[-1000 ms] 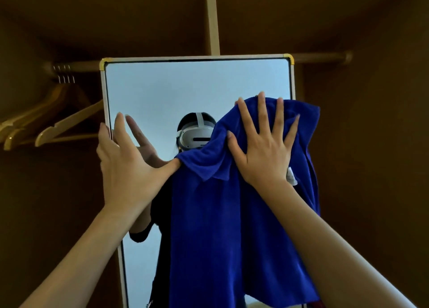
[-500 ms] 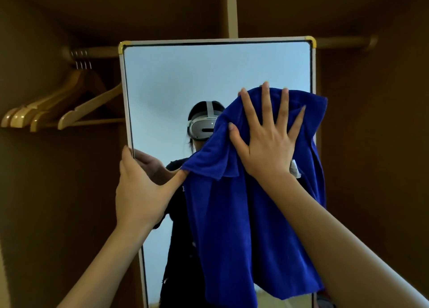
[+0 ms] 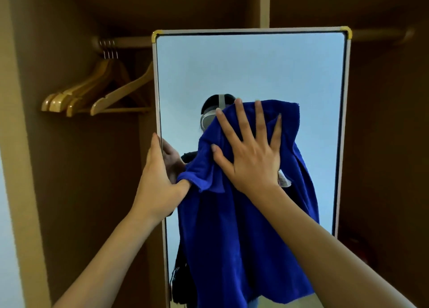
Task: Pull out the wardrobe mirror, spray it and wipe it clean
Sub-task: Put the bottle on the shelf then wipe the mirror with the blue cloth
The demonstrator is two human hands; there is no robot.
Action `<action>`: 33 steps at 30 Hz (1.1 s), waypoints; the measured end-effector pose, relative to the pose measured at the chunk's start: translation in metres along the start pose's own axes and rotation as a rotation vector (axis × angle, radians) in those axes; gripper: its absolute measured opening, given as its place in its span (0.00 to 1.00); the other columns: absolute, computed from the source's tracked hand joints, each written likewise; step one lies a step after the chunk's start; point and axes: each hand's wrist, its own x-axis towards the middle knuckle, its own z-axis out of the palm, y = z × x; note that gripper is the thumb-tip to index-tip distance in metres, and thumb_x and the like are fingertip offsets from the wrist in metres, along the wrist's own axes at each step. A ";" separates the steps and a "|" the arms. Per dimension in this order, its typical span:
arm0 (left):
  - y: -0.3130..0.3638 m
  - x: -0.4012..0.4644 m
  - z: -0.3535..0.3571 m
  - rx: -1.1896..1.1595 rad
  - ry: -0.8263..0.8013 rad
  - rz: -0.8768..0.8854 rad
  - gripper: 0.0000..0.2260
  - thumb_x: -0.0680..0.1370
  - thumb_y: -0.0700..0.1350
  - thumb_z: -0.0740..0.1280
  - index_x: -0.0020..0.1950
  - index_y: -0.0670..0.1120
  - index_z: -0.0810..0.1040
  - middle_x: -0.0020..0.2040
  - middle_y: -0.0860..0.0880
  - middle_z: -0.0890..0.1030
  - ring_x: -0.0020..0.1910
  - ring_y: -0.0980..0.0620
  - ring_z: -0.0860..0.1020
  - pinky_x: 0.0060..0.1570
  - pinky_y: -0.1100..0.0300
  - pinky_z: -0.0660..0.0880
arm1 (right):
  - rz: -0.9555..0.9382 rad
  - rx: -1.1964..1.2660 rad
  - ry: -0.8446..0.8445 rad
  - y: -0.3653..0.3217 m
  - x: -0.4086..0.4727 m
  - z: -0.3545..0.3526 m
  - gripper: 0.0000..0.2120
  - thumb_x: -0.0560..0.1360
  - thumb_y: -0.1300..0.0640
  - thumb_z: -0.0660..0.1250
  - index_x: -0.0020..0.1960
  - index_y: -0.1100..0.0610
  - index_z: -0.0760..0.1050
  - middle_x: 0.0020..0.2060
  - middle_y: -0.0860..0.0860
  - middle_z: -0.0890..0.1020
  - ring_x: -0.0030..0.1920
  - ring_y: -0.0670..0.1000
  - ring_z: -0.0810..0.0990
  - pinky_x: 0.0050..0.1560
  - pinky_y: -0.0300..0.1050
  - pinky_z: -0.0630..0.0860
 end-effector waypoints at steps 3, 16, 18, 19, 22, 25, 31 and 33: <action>-0.002 -0.003 -0.005 -0.082 -0.041 0.012 0.46 0.73 0.42 0.73 0.80 0.50 0.43 0.80 0.54 0.49 0.77 0.58 0.50 0.68 0.63 0.55 | -0.003 -0.011 -0.008 0.003 -0.005 0.000 0.31 0.79 0.34 0.49 0.79 0.42 0.50 0.79 0.49 0.51 0.78 0.58 0.46 0.74 0.65 0.40; -0.007 -0.005 -0.023 -0.063 -0.243 -0.005 0.65 0.57 0.64 0.79 0.78 0.57 0.35 0.79 0.60 0.44 0.77 0.60 0.48 0.75 0.57 0.55 | 0.006 0.001 0.001 -0.037 0.024 0.001 0.31 0.79 0.35 0.48 0.79 0.43 0.48 0.79 0.49 0.50 0.78 0.59 0.45 0.73 0.68 0.40; -0.009 -0.007 -0.024 -0.147 -0.209 -0.012 0.61 0.57 0.72 0.73 0.79 0.58 0.40 0.79 0.60 0.48 0.77 0.59 0.51 0.75 0.55 0.56 | -0.025 -0.001 -0.003 -0.045 0.021 0.003 0.31 0.79 0.35 0.49 0.79 0.43 0.49 0.79 0.50 0.50 0.78 0.59 0.45 0.73 0.68 0.40; -0.010 -0.007 -0.023 -0.212 -0.166 -0.015 0.55 0.62 0.74 0.68 0.79 0.57 0.44 0.79 0.59 0.52 0.77 0.59 0.54 0.75 0.54 0.57 | -0.039 -0.003 -0.008 -0.047 0.017 0.004 0.31 0.79 0.35 0.49 0.79 0.43 0.49 0.79 0.50 0.50 0.78 0.59 0.45 0.73 0.68 0.39; -0.014 -0.007 -0.017 -0.275 -0.006 -0.008 0.32 0.78 0.64 0.57 0.79 0.51 0.57 0.75 0.54 0.66 0.73 0.58 0.63 0.74 0.55 0.61 | -0.062 0.001 -0.019 -0.049 0.008 0.007 0.31 0.79 0.35 0.49 0.79 0.43 0.50 0.79 0.49 0.51 0.78 0.58 0.46 0.73 0.66 0.38; -0.025 -0.006 -0.015 -0.116 0.119 -0.027 0.18 0.83 0.46 0.58 0.73 0.47 0.68 0.65 0.52 0.76 0.65 0.55 0.73 0.68 0.56 0.69 | -0.052 0.004 -0.021 -0.042 -0.002 0.008 0.31 0.78 0.35 0.50 0.79 0.43 0.51 0.79 0.49 0.52 0.78 0.57 0.46 0.73 0.65 0.38; -0.029 -0.004 -0.024 -0.175 0.094 -0.042 0.13 0.82 0.39 0.59 0.63 0.50 0.76 0.51 0.58 0.81 0.53 0.61 0.79 0.58 0.60 0.76 | 0.005 -0.008 -0.022 -0.033 -0.007 0.007 0.31 0.78 0.36 0.51 0.79 0.42 0.50 0.79 0.48 0.51 0.79 0.56 0.46 0.73 0.66 0.39; -0.028 -0.004 -0.025 -0.196 0.070 -0.033 0.14 0.82 0.39 0.59 0.65 0.49 0.76 0.53 0.58 0.80 0.57 0.58 0.78 0.58 0.61 0.76 | 0.032 -0.007 -0.022 -0.038 -0.002 0.007 0.31 0.78 0.36 0.50 0.79 0.42 0.49 0.79 0.48 0.51 0.78 0.57 0.45 0.72 0.67 0.38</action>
